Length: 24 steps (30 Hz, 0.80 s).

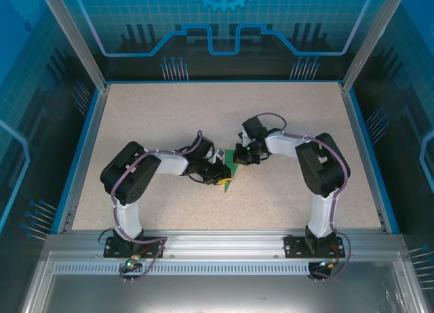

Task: Fold a paper plane with a square sheet of paper (fold left side to right side)
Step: Fold the wing for the fifth time at the center of the table.

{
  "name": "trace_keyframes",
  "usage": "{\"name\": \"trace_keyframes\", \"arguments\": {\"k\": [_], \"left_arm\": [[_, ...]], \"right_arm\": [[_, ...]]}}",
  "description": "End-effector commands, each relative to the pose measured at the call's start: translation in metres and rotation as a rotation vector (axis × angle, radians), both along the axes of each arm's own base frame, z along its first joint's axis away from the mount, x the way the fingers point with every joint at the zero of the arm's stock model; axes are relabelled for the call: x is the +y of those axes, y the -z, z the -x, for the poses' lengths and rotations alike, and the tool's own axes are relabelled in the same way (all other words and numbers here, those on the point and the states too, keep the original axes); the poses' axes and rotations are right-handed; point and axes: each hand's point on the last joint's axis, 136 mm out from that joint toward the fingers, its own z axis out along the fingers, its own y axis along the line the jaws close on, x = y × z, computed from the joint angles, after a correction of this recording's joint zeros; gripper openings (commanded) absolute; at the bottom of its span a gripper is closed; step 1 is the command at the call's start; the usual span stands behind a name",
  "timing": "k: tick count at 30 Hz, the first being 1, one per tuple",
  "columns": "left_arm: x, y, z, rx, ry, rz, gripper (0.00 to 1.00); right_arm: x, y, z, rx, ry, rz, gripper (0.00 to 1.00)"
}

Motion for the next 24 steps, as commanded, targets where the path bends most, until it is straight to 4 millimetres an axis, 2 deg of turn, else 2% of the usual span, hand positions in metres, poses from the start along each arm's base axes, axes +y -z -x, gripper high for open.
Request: {"name": "trace_keyframes", "arguments": {"k": [1,7,13,17,24], "left_arm": [[0.019,0.034,0.026,0.116,-0.008,-0.124,0.19],[0.027,0.049,0.038,0.154,0.001,-0.210,0.14],[0.032,0.057,0.044,0.176,0.014,-0.290,0.10],[0.030,0.059,0.045,0.181,0.021,-0.302,0.09],[0.029,0.059,0.045,0.182,0.020,-0.305,0.07]], "right_arm": [[-0.003,0.003,0.015,0.020,-0.014,0.011,0.01],[-0.002,-0.025,0.010,-0.076,-0.018,-0.058,0.01],[-0.008,-0.042,0.026,-0.110,-0.028,-0.074,0.00],[-0.006,-0.045,0.037,-0.106,-0.039,-0.114,0.00],[0.019,-0.037,0.046,-0.082,-0.071,-0.200,0.00]]}}
